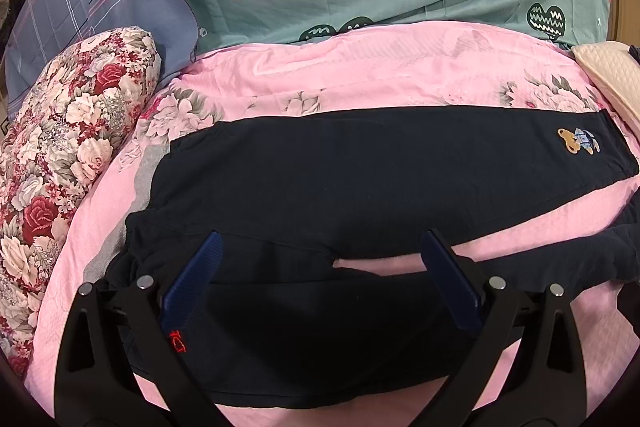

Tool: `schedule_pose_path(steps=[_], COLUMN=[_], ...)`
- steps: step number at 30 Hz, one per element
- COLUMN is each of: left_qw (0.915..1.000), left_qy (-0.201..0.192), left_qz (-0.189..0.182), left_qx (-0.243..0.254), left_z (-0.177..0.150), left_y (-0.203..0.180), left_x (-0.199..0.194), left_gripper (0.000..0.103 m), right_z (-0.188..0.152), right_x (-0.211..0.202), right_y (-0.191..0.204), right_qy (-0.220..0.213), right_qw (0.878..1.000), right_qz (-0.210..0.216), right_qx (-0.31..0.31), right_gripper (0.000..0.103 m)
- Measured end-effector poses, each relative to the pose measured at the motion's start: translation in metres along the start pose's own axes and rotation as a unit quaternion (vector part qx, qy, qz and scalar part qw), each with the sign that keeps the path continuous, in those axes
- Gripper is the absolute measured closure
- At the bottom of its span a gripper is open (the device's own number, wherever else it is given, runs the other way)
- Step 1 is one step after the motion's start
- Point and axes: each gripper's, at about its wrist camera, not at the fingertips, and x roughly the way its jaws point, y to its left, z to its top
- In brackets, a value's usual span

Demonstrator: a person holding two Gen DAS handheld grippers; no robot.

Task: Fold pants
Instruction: 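Move both tools toward the navy pants on the pink sheet, then grasp the grey waistband with the left tool while the right tool grasps the plaid-lined leg cuff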

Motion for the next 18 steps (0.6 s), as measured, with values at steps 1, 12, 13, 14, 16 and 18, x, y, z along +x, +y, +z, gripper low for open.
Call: schedule_pose_path(steps=[1,12,13,14,16,18], left_qw=[1.0000,0.9997,0.9994,0.9992,0.9985,0.9966], left_qy=[0.000,0.018,0.023,0.024,0.010,-0.004], left_qz=[0.000,-0.014,-0.019,-0.022,-0.028,-0.038], left_qx=[0.000,-0.010,-0.015,-0.021,-0.046,-0.073], left_z=[0.000,0.003,0.006,0.009,0.014,0.017], left_y=[0.000,0.001,0.004,0.008,0.026,0.048], left_x=[0.000,0.002,0.000,-0.002,-0.016,-0.032], left_gripper=[0.002,0.002,0.002,0.002,0.002,0.002], right_z=[-0.001,-0.001,0.000,0.000,0.002,0.004], right_x=[0.001,0.001,0.000,-0.001,-0.003,-0.007], right_y=[0.001,0.002,0.003,0.003,0.002,0.003], right_qy=[0.004,0.012,0.013,0.012,0.017,0.019], right_qw=[1.000,1.000,0.999,0.999,0.999,0.999], right_qz=[0.001,-0.013,-0.020,-0.021,-0.028,-0.030], right_qx=[0.002,-0.015,-0.023,-0.026,-0.035,-0.040], right_gripper=[0.001,0.001,0.001,0.001,0.001,0.001])
